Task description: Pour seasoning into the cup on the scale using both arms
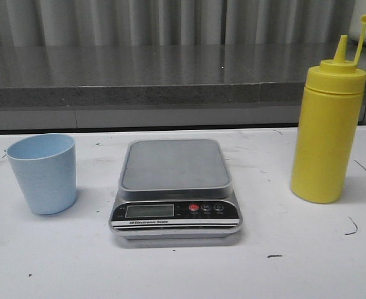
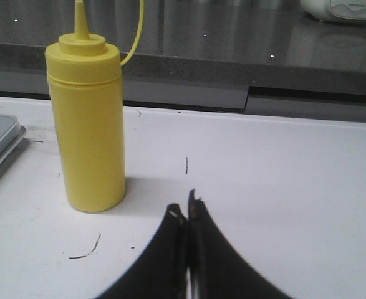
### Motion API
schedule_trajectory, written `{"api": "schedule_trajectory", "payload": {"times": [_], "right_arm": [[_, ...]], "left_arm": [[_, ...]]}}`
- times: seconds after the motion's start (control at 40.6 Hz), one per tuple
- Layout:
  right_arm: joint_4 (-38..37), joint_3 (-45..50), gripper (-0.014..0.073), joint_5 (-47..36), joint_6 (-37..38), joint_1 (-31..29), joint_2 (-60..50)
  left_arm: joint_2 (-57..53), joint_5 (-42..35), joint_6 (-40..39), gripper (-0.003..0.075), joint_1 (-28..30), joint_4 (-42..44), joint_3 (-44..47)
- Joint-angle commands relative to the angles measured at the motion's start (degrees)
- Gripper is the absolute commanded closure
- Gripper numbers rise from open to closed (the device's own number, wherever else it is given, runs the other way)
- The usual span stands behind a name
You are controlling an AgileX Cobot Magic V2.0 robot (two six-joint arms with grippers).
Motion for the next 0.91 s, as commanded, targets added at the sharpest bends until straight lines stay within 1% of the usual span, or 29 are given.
{"api": "schedule_trajectory", "payload": {"times": [0.0, 0.123, 0.246, 0.296, 0.345, 0.419, 0.542, 0.665, 0.788, 0.887], "right_arm": [[0.13, -0.32, 0.0693, -4.97, -0.59, -0.05, -0.93], [0.56, -0.37, 0.0693, -8.32, -0.59, -0.05, -0.93], [0.62, -2.27, 0.0693, -12.43, -0.59, -0.05, -0.93], [0.62, -4.21, 0.0693, -12.56, -0.59, -0.05, -0.93], [0.62, -6.69, 0.0693, -12.38, -0.59, -0.05, -0.93], [0.62, -11.57, 0.0693, -10.31, -0.59, -0.05, -0.79], [0.62, -20.58, 0.0693, -1.42, -0.59, -0.05, 2.73], [1.4, -29.4, 0.0693, 7.72, -0.59, -0.05, 10.73], [2.16, -35.11, 0.0693, 13.23, -0.59, -0.05, 18.57], [3.2, -36.65, 0.0693, 13.32, -0.59, -0.05, 23.0]], "left_arm": [[-0.85, -7.07, -0.29, 0.074, 0.0, -0.38, 1.41], [-0.85, -11.85, -0.29, 0.074, 0.0, -0.75, 1.41], [-0.85, -21.51, -0.4, 0.0741, 0.0, -0.96, 0.52], [-0.85, -22.57, -0.4, 0.0741, 0.0, -1.7, -1.42], [-0.73, -21.3, -0.4, 0.0741, 0.0, -1.8, -4.3], [0.14, -17.36, -0.4, 0.0741, 0.0, -1.8, -9.9], [5.26, -7.38, -0.4, 0.0741, 0.0, -1.8, -19.68], [13.25, 0.4, -0.3, 0.0741, 0.0, -1.8, -28.31], [22.21, 8.42, -0.3, 0.0741, 0.0, -1.8, -33.53], [27.23, 10.21, 0.3, 0.074, 0.0, -1.8, -35.0]]}}
